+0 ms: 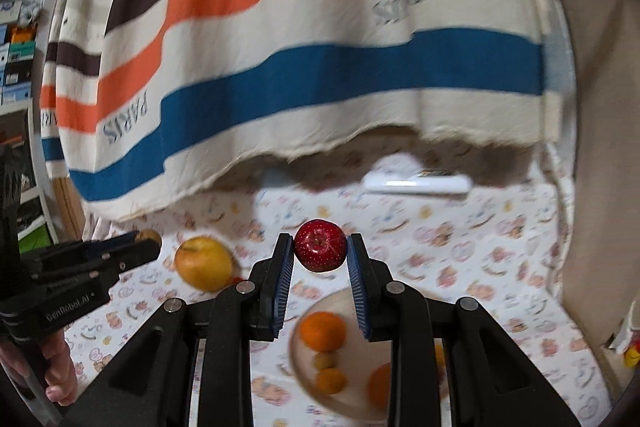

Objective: Organize fruits
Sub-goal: 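Lift the brown fruit and the cherry tomato toward the cream plate, then carry the brown fruit and the cherry tomato over the cream plate with both tools, then open the left tool to drop the brown fruit on the plate while the right tool releases the tomato, then move the left tool toward the yellow apple while the right tool approaches the cherry tomato beside it, then close the right tool on the cherry tomato beside the apple, then lower the left tool around the large yellow apple and close it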

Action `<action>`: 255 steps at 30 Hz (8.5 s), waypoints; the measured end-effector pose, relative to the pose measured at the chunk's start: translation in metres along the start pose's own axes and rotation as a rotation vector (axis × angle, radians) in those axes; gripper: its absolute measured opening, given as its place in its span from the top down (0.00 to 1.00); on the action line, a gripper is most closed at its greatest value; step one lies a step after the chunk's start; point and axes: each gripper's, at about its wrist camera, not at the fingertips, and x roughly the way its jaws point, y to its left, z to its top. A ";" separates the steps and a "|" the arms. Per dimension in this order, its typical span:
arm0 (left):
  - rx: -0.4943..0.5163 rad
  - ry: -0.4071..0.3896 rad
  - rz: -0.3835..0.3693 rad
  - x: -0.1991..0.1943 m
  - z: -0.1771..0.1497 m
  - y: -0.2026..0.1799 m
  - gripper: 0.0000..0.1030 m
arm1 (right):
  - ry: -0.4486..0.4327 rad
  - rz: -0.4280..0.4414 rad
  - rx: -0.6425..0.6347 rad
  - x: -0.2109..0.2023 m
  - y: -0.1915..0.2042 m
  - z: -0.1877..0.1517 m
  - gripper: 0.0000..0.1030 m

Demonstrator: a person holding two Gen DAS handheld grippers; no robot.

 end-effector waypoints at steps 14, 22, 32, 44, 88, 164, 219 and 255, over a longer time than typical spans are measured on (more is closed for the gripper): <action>0.039 0.059 -0.104 0.037 -0.009 -0.073 0.78 | -0.017 -0.096 0.086 -0.014 -0.059 -0.002 0.72; 0.039 0.127 -0.137 0.063 -0.024 -0.096 0.78 | 0.062 -0.103 0.138 -0.003 -0.075 -0.003 0.72; 0.062 0.267 -0.248 0.085 -0.046 -0.109 0.78 | 0.131 -0.127 0.138 0.010 -0.081 -0.012 0.72; 0.110 0.361 -0.226 0.100 -0.067 -0.118 0.78 | 0.281 -0.144 0.189 0.036 -0.095 -0.029 0.72; 0.116 0.350 -0.222 0.096 -0.067 -0.118 0.57 | 0.551 -0.109 0.260 0.087 -0.108 -0.075 0.50; -0.234 0.171 0.260 0.057 -0.059 0.171 0.01 | 0.622 0.115 -0.096 0.212 0.118 -0.066 0.64; -0.195 0.144 0.272 0.054 -0.052 0.165 0.01 | 0.156 -0.104 -0.096 0.164 0.104 -0.045 0.78; -0.080 0.324 0.124 0.158 -0.017 0.129 0.01 | 0.169 -0.144 0.062 0.165 0.077 -0.051 0.78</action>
